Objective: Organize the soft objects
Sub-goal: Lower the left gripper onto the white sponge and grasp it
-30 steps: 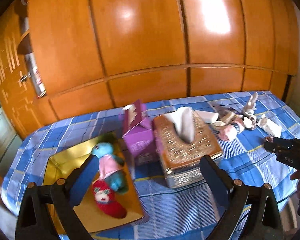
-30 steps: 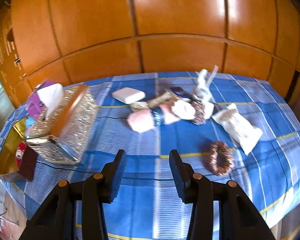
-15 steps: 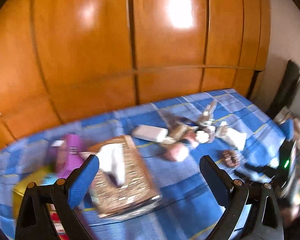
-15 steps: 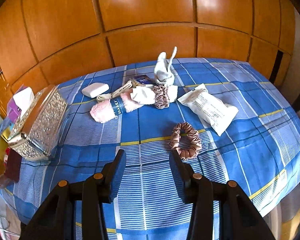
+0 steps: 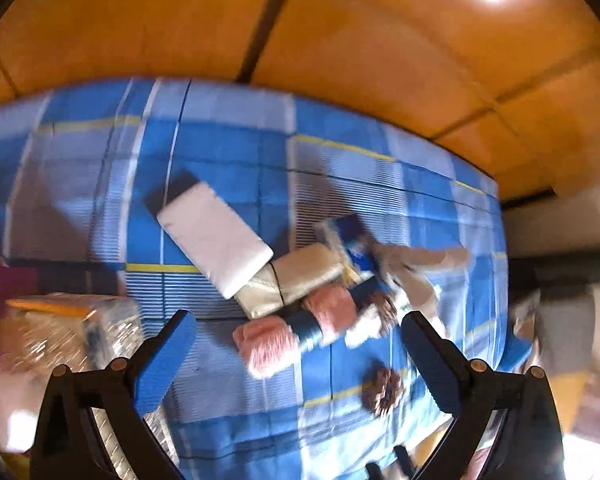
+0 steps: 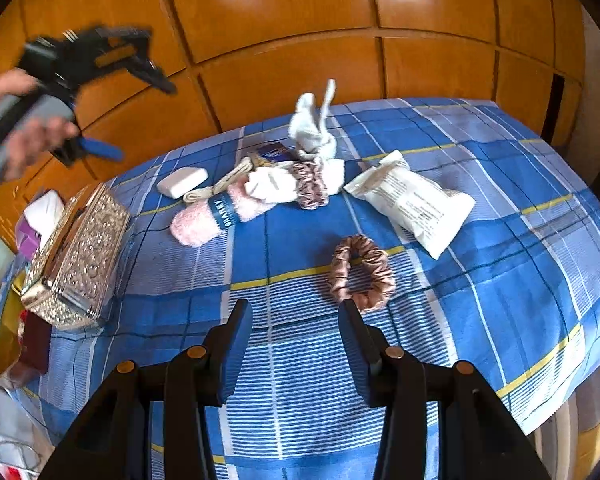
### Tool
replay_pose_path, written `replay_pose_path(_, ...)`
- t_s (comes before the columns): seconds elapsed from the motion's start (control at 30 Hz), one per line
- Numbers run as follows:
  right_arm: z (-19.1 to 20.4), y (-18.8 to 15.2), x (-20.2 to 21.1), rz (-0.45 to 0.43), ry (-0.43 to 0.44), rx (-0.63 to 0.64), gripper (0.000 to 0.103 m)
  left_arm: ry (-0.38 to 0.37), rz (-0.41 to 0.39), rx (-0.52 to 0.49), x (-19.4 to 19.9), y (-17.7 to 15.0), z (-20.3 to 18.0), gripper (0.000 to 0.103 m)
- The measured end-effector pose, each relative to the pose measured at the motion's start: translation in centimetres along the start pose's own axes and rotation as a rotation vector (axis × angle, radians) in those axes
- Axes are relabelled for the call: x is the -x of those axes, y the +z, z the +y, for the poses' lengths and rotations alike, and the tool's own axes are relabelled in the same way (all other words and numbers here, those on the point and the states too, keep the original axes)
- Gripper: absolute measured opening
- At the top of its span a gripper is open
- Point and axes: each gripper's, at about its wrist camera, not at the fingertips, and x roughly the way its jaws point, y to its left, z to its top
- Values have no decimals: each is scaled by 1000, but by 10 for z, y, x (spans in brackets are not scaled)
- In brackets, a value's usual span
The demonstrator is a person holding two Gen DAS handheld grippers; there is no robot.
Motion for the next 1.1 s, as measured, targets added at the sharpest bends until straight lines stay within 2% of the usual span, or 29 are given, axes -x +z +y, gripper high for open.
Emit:
replay_pose_path(0.07,-7,2,0,1,10,-26,45,-5,79,48,-27,15,4,103)
replay_pose_path(0.23,-29,5,0,9,23,-106,45,44,167,105,-69,35,9,103)
replay_pose_path(0.47,-52,8,4,-1,13,-187,45,137,188,175,-101,44,25,103)
replay_pose_path(0.57,-56,8,3,0,14,-200,45,149,173,205,-101,42,28,91)
replay_pose_path(0.63,-57,7,0,8,13,-205,45,147,169,175,-97,38,26,86)
replay_pose_path(0.7,-59,6,-1,17,13,-212,45,79,133,97,-88,38,18,85)
replay_pose_path(0.73,-60,5,-2,19,13,-216,45,59,120,25,-82,39,11,80)
replay_pose_path(0.8,-62,4,-4,24,6,-222,45,17,103,-74,-71,40,0,77)
replay_pose_path(0.87,-64,4,-5,29,1,-230,45,12,98,-121,-67,42,-3,77)
replay_pose_path(0.97,-66,3,-4,25,-8,-230,45,73,109,-88,-60,48,6,82)
replay_pose_path(1.07,-67,2,-6,34,-6,-236,45,90,100,-24,-61,55,18,84)
replay_pose_path(1.1,-67,2,-8,39,-7,-237,45,76,102,1,-62,57,21,84)
